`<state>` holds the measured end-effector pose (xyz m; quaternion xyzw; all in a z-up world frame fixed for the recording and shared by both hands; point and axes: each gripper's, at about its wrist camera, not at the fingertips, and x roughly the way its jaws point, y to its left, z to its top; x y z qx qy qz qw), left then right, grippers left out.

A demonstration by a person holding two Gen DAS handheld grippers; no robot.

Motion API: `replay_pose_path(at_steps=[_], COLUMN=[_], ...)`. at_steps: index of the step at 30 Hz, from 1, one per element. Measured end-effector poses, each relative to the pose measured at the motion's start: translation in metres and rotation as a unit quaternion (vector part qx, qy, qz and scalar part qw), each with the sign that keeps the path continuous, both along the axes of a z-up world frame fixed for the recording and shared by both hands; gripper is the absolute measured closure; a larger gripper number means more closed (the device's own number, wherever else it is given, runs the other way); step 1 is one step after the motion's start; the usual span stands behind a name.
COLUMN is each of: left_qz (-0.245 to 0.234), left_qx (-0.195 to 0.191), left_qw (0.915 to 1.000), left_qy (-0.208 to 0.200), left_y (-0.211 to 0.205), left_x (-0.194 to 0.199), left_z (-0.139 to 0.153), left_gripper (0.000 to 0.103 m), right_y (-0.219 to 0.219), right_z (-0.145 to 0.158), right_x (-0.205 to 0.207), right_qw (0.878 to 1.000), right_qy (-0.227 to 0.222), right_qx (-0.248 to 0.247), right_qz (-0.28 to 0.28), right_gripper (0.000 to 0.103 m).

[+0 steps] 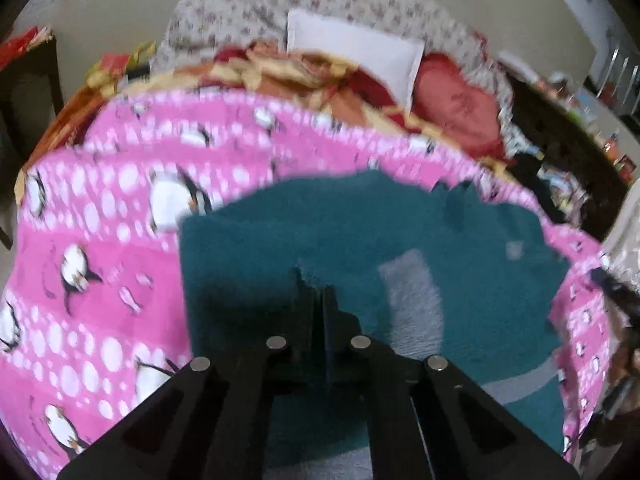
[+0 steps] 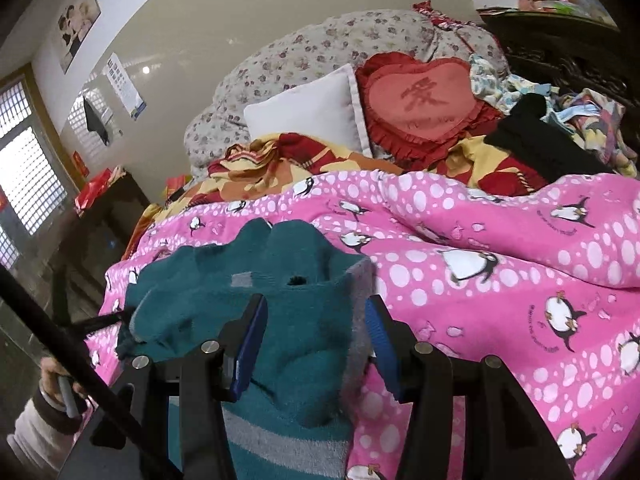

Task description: Fold small clothes

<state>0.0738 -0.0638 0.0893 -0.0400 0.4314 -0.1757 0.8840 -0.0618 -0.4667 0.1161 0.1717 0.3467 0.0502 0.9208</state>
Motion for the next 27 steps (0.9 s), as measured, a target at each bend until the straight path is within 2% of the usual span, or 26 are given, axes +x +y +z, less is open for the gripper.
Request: replay_pose_path(at_steps=[4,6,10,15,18,23,27], left_qz=[-0.013,-0.015,-0.012,-0.006,0.007,0.041,0.041], left_qx=[-0.004,0.002,0.0,-0.009,-0.006,0.005,-0.004], left_qw=[0.9994,0.9993,0.9997,0.9998,0.9998,0.9991,0.9991], left_qy=[-0.032,-0.035,-0.02,-0.014,-0.02,-0.001,-0.01], left_y=[0.007,0.008,0.013,0.025,0.035,0.046,0.049], left_x=[-0.011,-0.013,-0.013,-0.018,-0.017,-0.003,-0.005], left_z=[0.026,0.027,0.019,0.011,0.01,-0.004,0.004], left_gripper=[0.1,0.1,0.1,0.1,0.1,0.1,0.1], right_y=[0.003,-0.001,-0.004,-0.007,-0.009,-0.01,-0.009], right_z=[-0.01,-0.014,-0.02,-0.017,-0.014,-0.015,-0.018], right_x=[0.012,0.014,0.013,0.01,0.007,0.008,0.013], right_qw=[1.0,1.0,0.999,0.999,0.999,0.999,0.999], right_qy=[0.005,0.008,0.014,0.014,0.009,0.012,0.015], right_qx=[0.004,0.017,0.035,0.03,0.033,0.036,0.041], right_qz=[-0.011,-0.022,-0.024,-0.026,-0.024,-0.03,-0.031], right_gripper=[0.048,0.047,0.047,0.046,0.045,0.04,0.038])
